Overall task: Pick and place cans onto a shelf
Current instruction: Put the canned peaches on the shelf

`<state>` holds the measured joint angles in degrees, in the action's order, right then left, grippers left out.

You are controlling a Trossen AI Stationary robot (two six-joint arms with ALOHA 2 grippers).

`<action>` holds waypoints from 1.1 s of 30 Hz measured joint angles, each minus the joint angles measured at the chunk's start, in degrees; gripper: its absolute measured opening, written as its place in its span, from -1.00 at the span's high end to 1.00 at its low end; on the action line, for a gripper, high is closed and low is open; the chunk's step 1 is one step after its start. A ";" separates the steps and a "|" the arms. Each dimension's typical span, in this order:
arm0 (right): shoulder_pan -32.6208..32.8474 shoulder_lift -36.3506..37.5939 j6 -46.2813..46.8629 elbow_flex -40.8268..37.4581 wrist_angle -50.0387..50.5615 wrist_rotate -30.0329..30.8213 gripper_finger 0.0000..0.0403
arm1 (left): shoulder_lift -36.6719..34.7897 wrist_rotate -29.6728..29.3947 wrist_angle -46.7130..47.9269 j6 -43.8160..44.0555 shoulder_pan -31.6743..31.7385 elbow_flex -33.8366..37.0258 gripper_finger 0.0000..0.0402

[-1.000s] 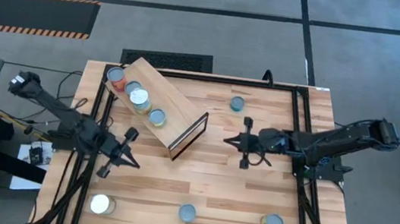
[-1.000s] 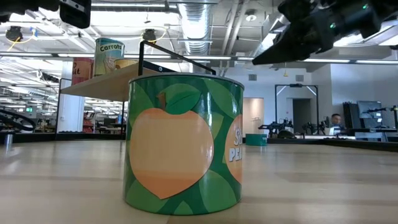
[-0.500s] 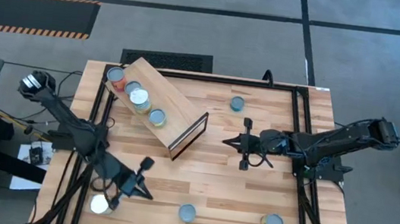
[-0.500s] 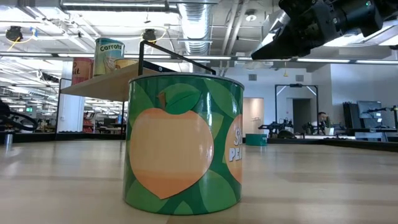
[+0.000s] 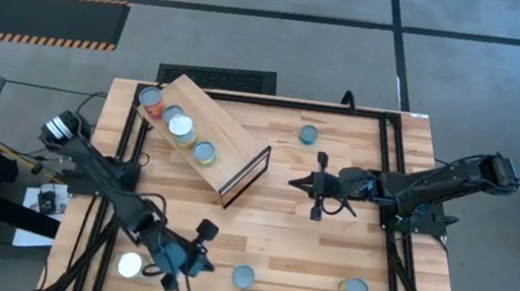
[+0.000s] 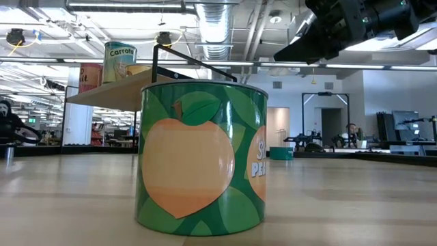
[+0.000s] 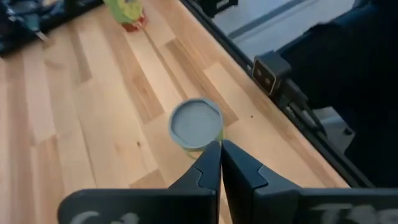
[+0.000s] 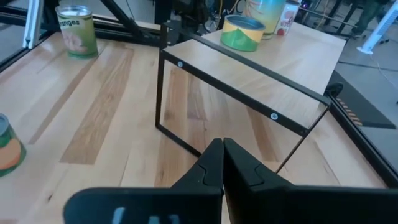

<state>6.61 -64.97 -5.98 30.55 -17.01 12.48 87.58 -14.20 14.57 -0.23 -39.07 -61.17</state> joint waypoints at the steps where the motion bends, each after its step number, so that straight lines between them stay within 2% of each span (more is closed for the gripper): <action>1: 0.00 0.00 0.01 0.00 -0.04 -0.01 0.91 | 1.11 0.00 0.04 0.02 0.00 -0.42 0.96; 8: 0.00 0.00 -0.02 0.00 0.03 -0.01 0.90 | 7.21 -0.20 -0.97 -2.61 0.38 -1.90 0.68; 16: 0.00 0.00 -0.03 0.00 0.24 -0.16 0.91 | 8.94 2.66 -4.82 -5.22 3.37 -1.94 0.42; 19: 0.00 -0.01 -0.02 0.02 0.41 -0.15 0.91 | 10.37 5.01 -6.75 -5.16 4.32 -2.05 0.37; 24: 0.17 -0.02 1.84 0.02 0.66 -0.19 0.90 | 13.66 5.20 -7.77 -6.41 4.52 -1.88 0.35; 33: 1.16 -0.02 4.22 0.02 0.94 -0.27 0.89 | 14.36 5.40 -9.55 -8.29 3.66 -1.90 0.35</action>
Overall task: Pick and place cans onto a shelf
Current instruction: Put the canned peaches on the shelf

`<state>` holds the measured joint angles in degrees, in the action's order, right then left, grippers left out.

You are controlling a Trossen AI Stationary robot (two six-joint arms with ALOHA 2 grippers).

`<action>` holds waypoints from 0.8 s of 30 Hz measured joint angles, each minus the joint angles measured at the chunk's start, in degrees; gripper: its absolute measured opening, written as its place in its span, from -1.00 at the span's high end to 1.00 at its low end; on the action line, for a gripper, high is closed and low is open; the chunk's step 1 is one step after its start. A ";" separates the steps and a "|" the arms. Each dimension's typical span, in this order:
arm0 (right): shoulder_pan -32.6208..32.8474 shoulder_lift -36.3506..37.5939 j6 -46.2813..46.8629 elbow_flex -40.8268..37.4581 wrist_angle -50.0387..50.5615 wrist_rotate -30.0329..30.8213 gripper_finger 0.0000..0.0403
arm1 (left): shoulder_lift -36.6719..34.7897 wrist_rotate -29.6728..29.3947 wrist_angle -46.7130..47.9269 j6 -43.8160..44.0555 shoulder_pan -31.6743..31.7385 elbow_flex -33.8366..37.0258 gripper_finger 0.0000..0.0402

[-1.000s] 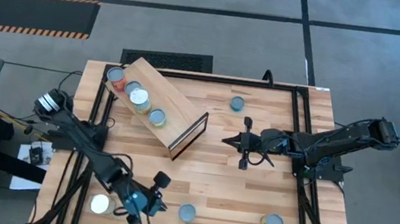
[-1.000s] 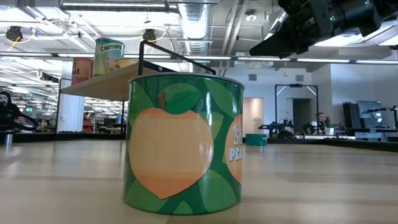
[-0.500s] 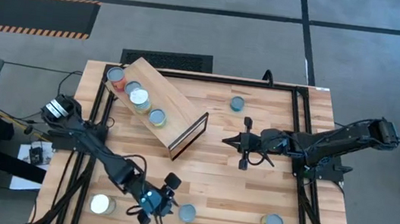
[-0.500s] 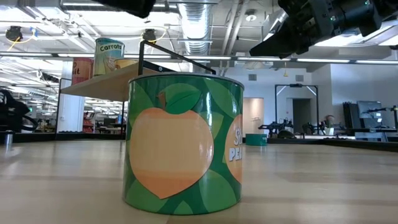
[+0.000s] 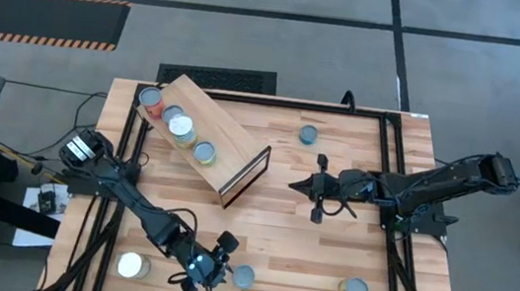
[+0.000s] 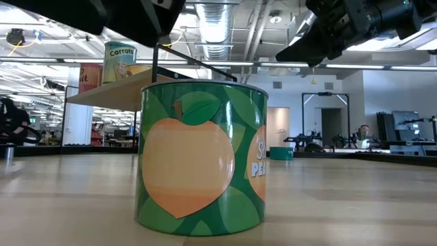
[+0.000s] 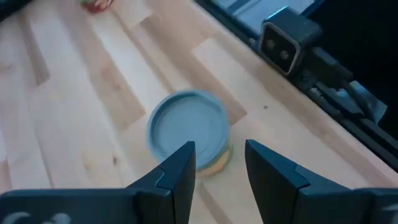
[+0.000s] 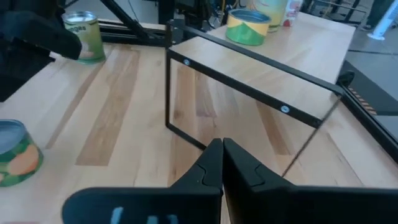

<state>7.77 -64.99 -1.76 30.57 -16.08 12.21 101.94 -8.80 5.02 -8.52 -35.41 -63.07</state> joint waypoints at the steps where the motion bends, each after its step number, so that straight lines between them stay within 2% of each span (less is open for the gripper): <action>1: 0.23 0.00 0.00 0.00 -0.03 0.00 0.89 | 0.60 -0.24 -1.50 -0.75 -0.03 -0.04 0.35; 6: 1.24 0.00 -0.02 0.00 -0.83 0.02 0.89 | 4.25 -1.70 -3.50 -4.62 -0.45 -2.12 0.35; 15: 1.51 0.00 -0.20 0.00 -1.21 0.09 0.89 | 10.84 -2.41 6.17 -6.50 0.36 -10.14 0.40; 18: 1.52 0.00 -0.18 0.00 -1.15 0.11 0.89 | 10.72 -2.15 6.06 -5.37 1.09 -10.32 0.55; 22: 1.62 0.00 -0.19 0.00 -1.12 0.11 0.89 | 10.20 -2.00 7.55 -5.28 1.48 -10.23 0.90; 24: 1.62 0.00 -0.17 0.00 -1.19 0.12 0.89 | 10.14 -2.00 7.74 -5.08 1.45 -10.23 0.96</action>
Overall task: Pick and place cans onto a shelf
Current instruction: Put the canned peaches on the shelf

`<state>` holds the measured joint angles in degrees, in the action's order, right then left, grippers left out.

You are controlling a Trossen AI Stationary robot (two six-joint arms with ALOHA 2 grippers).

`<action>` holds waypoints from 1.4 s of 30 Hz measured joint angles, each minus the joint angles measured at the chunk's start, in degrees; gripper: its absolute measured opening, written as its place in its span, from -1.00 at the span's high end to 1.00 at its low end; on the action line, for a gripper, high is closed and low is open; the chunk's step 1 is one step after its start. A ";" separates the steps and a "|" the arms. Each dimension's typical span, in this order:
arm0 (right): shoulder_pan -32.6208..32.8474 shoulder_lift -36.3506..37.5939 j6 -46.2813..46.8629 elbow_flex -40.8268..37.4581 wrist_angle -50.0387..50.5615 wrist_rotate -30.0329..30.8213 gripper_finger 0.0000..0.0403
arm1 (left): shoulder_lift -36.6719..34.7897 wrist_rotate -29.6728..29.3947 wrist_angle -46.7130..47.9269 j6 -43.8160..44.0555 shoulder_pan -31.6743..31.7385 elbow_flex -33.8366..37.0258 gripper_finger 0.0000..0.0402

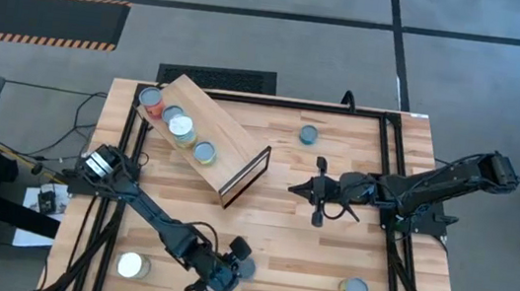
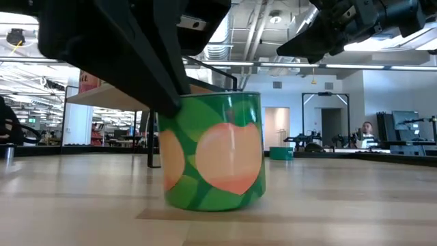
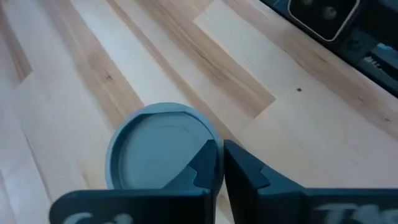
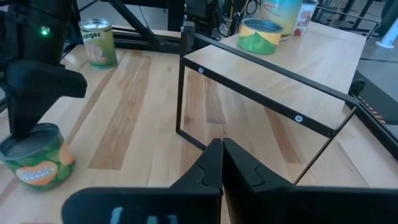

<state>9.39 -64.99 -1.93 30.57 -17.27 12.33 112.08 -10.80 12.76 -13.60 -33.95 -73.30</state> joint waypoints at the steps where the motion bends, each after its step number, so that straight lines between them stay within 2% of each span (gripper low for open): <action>1: -0.02 0.00 -0.01 0.00 0.04 -0.01 0.89 | -0.30 0.00 0.73 0.30 -0.02 -0.13 0.96; 4: -0.02 0.00 0.00 0.00 0.08 -0.01 0.89 | -2.19 -0.05 3.62 0.66 -0.05 -1.46 0.99; 10: -0.02 0.00 0.00 0.00 0.05 -0.01 0.89 | -10.40 -1.64 12.69 5.02 -0.07 -7.71 0.99; 16: -0.02 0.00 0.42 0.00 0.10 -0.01 0.89 | -17.72 -9.98 23.05 8.95 0.03 -16.93 0.99; 20: -0.02 0.00 0.20 0.00 0.10 -0.01 0.89 | -21.25 -17.80 29.42 10.37 1.20 -22.30 1.00; 24: -0.02 0.00 0.15 0.00 0.06 -0.01 0.89 | -23.71 -27.64 35.35 15.45 5.43 -26.18 1.00; 26: -0.02 0.00 0.13 0.00 0.03 -0.01 0.89 | -24.49 -29.12 39.44 17.98 9.05 -27.48 1.00; 29: -0.15 0.00 0.00 0.00 0.05 -0.01 0.89 | -25.11 -27.15 47.03 21.14 16.23 -29.83 1.00; 35: -0.15 0.00 -0.08 0.00 0.05 -0.01 0.89 | -25.21 -16.80 60.82 24.11 35.03 -34.54 1.00; 42: -1.06 0.00 -2.60 0.00 0.01 -0.11 0.89 | -24.20 -7.15 61.88 21.70 53.90 -34.73 1.00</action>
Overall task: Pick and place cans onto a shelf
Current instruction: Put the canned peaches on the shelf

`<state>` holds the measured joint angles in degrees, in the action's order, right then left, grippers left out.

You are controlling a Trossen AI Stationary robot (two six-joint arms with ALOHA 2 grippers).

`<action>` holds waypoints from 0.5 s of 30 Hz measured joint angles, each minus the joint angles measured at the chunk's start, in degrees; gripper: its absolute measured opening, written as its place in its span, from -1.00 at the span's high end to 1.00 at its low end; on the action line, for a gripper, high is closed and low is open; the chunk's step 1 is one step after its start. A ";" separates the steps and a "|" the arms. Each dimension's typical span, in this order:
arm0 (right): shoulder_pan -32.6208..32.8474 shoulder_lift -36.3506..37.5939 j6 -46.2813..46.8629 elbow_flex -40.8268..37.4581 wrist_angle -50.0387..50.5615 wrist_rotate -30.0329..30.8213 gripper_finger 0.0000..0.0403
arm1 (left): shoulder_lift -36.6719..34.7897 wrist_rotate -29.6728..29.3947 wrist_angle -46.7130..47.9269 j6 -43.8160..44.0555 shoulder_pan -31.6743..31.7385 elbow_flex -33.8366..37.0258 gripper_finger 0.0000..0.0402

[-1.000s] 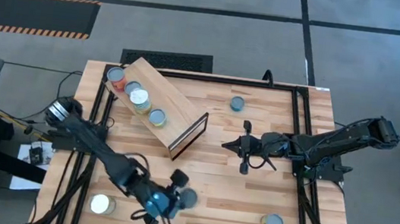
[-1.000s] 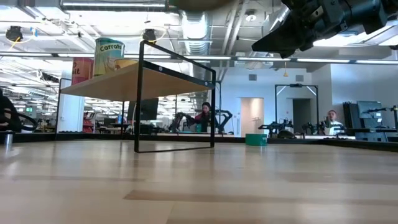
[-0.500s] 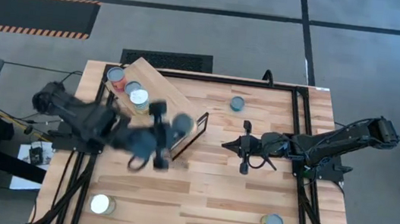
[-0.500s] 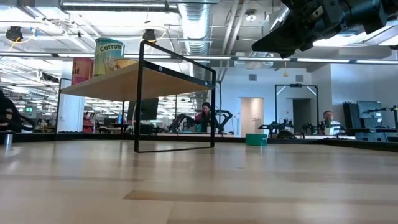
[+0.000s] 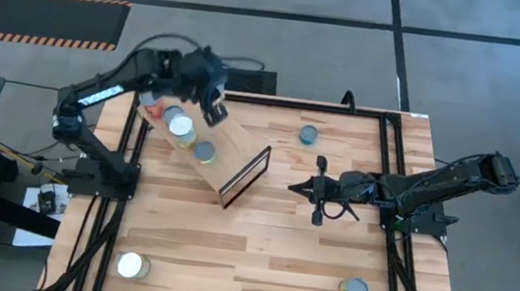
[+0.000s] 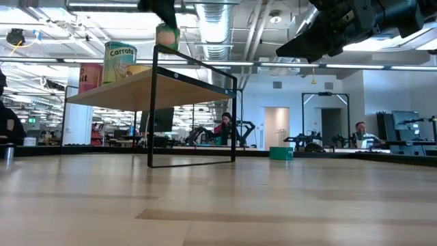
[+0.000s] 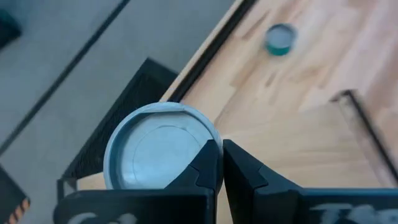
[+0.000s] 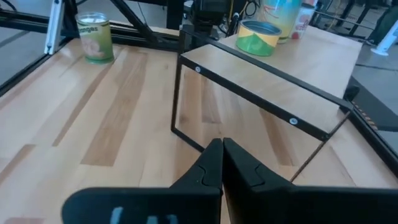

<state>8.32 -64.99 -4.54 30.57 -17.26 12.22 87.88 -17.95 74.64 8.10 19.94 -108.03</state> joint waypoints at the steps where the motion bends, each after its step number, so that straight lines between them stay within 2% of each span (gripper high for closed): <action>1: -0.51 0.00 -0.02 0.00 0.00 0.01 0.89 | 0.61 0.61 -0.12 -0.67 1.88 0.00 1.00; 8: -2.91 0.00 0.16 0.00 0.04 -0.24 0.89 | 3.82 5.55 -2.34 -1.09 10.51 0.65 1.00; 15: -2.30 0.00 0.43 0.00 -0.04 -0.34 0.89 | 3.58 7.29 -5.33 1.35 12.42 6.24 1.00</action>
<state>6.02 -64.99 -4.10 30.57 -17.29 11.88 91.46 -10.66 69.31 9.45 32.36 -101.79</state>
